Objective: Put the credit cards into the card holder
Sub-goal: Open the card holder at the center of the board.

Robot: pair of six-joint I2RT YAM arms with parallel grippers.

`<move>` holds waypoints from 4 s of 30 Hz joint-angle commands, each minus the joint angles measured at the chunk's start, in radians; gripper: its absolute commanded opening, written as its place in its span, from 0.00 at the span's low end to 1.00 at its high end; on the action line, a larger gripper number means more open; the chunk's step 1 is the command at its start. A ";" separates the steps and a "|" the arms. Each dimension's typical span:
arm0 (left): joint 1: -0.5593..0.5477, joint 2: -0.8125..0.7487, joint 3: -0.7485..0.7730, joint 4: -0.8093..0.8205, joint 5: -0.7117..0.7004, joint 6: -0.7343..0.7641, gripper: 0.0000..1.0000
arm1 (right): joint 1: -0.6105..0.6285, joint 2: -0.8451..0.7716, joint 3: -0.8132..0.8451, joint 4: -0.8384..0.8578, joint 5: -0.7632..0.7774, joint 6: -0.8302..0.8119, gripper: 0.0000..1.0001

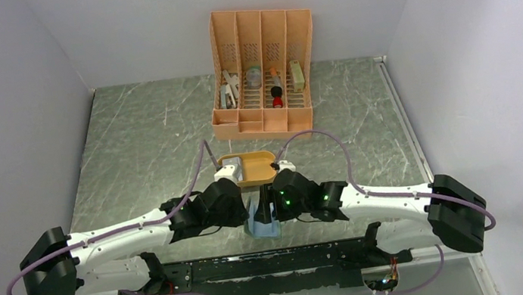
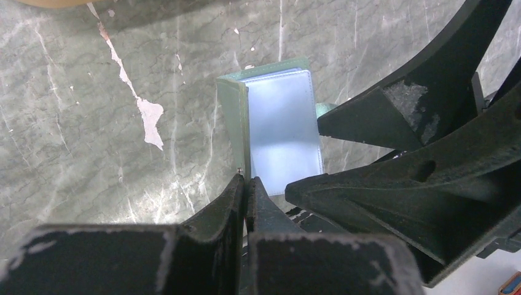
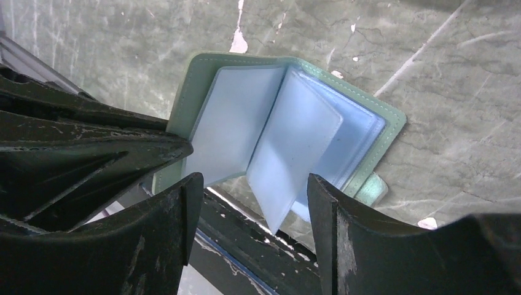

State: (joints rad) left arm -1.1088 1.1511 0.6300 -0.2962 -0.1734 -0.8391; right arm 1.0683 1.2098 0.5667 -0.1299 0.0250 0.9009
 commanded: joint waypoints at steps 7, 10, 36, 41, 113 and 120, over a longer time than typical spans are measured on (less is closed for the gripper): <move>-0.008 -0.015 -0.020 0.003 -0.029 -0.027 0.05 | 0.005 0.012 -0.013 0.044 0.016 0.020 0.63; -0.008 -0.014 -0.049 0.013 -0.034 -0.040 0.05 | 0.005 0.012 -0.024 0.049 0.015 0.026 0.62; -0.008 -0.022 -0.193 0.098 -0.034 -0.093 0.05 | 0.006 0.057 -0.055 0.186 -0.074 0.026 0.43; -0.008 -0.037 -0.195 0.091 -0.043 -0.097 0.05 | 0.005 -0.028 -0.107 0.196 -0.059 0.056 0.51; -0.009 -0.071 -0.136 0.035 -0.085 -0.046 0.05 | -0.040 0.098 -0.128 0.071 0.089 -0.033 0.00; -0.008 -0.064 -0.190 0.050 -0.088 -0.073 0.05 | -0.039 0.086 -0.123 0.063 0.087 -0.037 0.00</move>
State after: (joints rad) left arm -1.1118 1.0752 0.4721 -0.2123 -0.2428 -0.8898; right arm 1.0332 1.3010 0.4637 -0.0132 0.0914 0.8780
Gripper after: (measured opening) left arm 0.062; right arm 0.009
